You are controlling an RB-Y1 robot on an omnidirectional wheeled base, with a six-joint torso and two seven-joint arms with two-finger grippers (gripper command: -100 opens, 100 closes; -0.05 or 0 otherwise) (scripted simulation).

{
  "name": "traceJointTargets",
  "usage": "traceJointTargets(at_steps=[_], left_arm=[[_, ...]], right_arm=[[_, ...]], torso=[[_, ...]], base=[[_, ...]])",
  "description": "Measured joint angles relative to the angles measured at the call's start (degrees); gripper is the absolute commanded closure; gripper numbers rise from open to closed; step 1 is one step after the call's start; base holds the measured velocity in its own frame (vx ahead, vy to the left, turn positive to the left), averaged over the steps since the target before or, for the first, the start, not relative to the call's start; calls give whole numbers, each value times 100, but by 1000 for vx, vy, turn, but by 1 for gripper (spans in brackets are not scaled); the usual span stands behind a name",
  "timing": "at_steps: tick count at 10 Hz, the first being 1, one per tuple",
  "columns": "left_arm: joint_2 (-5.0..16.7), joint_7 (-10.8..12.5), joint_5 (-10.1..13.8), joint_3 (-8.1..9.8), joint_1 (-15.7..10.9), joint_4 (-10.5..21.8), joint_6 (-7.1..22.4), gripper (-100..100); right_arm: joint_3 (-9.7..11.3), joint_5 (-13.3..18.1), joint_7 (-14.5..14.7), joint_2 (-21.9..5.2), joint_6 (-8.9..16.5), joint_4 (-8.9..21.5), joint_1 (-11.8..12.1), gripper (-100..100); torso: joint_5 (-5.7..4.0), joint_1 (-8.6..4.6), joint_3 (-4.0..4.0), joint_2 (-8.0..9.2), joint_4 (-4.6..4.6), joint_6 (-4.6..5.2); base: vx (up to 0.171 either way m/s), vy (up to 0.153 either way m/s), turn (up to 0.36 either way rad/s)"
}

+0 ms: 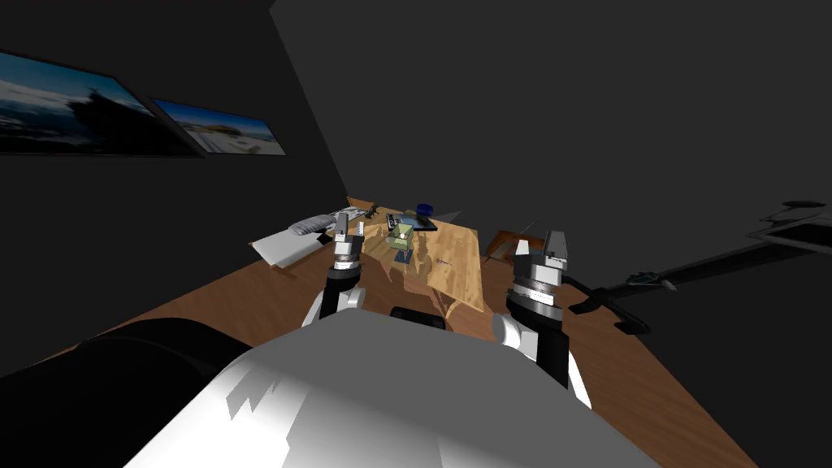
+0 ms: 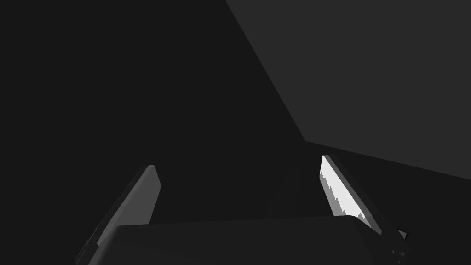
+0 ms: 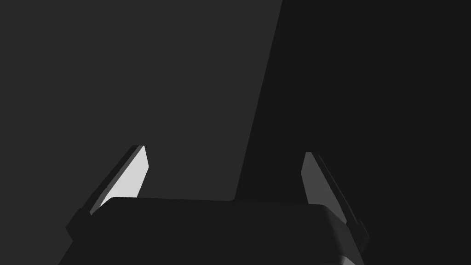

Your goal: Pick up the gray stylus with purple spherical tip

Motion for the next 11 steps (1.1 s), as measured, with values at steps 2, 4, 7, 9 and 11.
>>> traceJointTargets(at_steps=[2,4,7,9,11], left_arm=[[0,0,0,0,-1,0,0,0],[0,0,0,0,-1,0,0,0],[0,0,0,0,-1,0,0,0],[0,0,0,0,-1,0,0,0],[0,0,0,0,0,0,0,0]], right_arm=[[9,-10,30,-213,-5,113,-27,-100],[61,-13,96,-488,-43,325,-30,-100],[188,-2,252,-961,-80,748,-48,-100],[237,11,329,-1188,-55,1024,-184,-100],[324,30,428,-1445,-121,1283,-141,-100]], torso=[[-1,-4,5,10,2,-1],[-2,-8,11,19,4,-1],[-1,-5,15,27,6,-1],[-1,-5,9,16,4,-2],[0,-2,13,22,5,2]], base=[[-40,-8,83],[-62,-11,129],[-64,-4,125],[-56,1,150],[-57,4,134]])
